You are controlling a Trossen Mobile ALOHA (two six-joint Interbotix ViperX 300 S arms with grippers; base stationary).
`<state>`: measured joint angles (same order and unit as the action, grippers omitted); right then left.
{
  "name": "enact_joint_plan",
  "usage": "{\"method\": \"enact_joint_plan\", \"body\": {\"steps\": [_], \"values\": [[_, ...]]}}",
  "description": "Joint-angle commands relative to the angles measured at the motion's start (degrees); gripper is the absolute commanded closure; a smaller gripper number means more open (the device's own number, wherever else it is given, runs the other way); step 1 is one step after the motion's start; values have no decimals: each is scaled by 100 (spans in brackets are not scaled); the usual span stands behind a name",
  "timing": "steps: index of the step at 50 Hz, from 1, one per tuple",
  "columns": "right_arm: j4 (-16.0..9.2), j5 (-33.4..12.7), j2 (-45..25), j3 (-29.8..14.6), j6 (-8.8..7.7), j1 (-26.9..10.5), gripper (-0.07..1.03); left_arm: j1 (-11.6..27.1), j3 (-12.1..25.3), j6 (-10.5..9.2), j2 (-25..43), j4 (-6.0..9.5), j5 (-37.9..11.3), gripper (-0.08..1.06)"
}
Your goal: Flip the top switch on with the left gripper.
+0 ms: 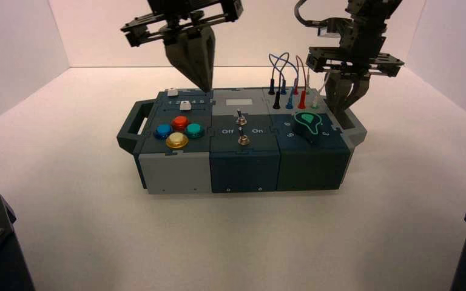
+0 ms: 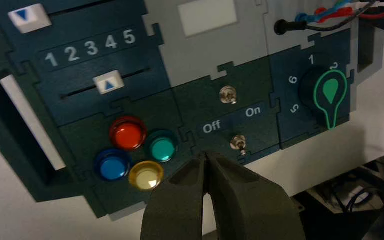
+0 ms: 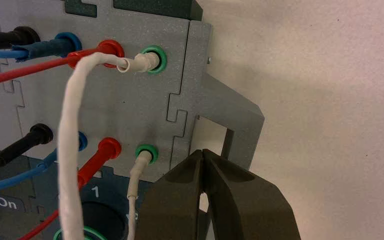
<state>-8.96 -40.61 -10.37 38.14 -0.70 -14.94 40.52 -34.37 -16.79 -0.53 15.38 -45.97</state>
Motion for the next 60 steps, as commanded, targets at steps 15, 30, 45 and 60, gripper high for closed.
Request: {"method": "enact_joint_plan", "body": {"steps": [15,30,45,60], "values": [[132,9,-360,79,-70,0,99,176,378,-79,396,9,35,101],[132,0,-360,70,-70,0,99,176,396,-79,536,0,44,101],[132,-9,-378,70,-70,0,99,158,563,-79,844,-18,70,101],[132,-9,-360,70,-79,-9,99,123,729,-79,1037,-35,70,101]]}}
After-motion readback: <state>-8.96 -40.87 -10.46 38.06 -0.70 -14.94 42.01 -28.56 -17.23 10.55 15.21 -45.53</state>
